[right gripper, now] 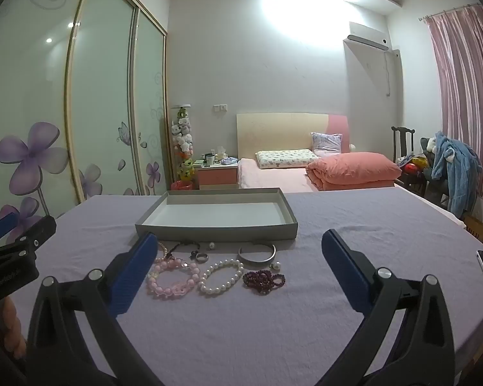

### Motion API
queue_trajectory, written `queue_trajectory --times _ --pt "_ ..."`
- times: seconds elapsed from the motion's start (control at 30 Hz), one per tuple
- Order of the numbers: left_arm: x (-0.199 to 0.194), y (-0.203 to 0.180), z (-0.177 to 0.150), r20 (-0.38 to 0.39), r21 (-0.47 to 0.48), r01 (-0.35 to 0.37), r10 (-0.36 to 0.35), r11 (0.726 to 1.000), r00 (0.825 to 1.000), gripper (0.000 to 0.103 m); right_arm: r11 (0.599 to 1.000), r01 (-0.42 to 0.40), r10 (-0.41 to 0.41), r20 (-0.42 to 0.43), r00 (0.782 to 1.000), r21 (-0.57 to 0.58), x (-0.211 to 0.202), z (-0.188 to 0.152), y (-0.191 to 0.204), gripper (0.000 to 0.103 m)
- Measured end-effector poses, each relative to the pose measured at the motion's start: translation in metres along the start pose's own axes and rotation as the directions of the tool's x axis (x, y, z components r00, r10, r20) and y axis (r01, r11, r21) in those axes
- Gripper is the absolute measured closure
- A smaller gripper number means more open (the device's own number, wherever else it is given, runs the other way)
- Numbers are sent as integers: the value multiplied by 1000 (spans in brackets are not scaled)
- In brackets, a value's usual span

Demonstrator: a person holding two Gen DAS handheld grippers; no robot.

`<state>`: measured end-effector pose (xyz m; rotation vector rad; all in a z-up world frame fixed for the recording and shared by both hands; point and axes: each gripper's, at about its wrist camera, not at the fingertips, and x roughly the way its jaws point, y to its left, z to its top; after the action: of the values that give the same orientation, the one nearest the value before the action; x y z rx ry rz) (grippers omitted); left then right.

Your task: Organize jewelry

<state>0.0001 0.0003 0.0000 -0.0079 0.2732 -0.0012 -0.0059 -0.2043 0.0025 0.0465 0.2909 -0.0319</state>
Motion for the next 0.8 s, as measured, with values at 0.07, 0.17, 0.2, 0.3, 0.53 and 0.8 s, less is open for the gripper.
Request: queue_trajectory --times 0.07,0.17,0.2,0.3,0.53,0.8 --pt "0 0 0 0 0 0 0 1000 1000 2 1000 -1 1 0 1000 0 -1 0 0 4" --pt "0 0 0 -1 0 0 0 1000 1000 2 1000 1 -1 -1 1000 2 0 0 0 4" --pt "0 0 0 -1 0 0 0 1000 1000 2 1000 1 -1 -1 1000 3 0 0 0 4" --pt "0 0 0 -1 0 -1 1 1000 1000 2 1000 1 -1 -1 1000 3 0 -1 0 4" --pt "0 0 0 -2 0 0 0 1000 1000 2 1000 0 0 -1 1000 4 0 -2 1 4" --pt "0 0 0 -2 0 0 0 1000 1000 2 1000 0 0 -2 1000 4 0 -2 0 4"
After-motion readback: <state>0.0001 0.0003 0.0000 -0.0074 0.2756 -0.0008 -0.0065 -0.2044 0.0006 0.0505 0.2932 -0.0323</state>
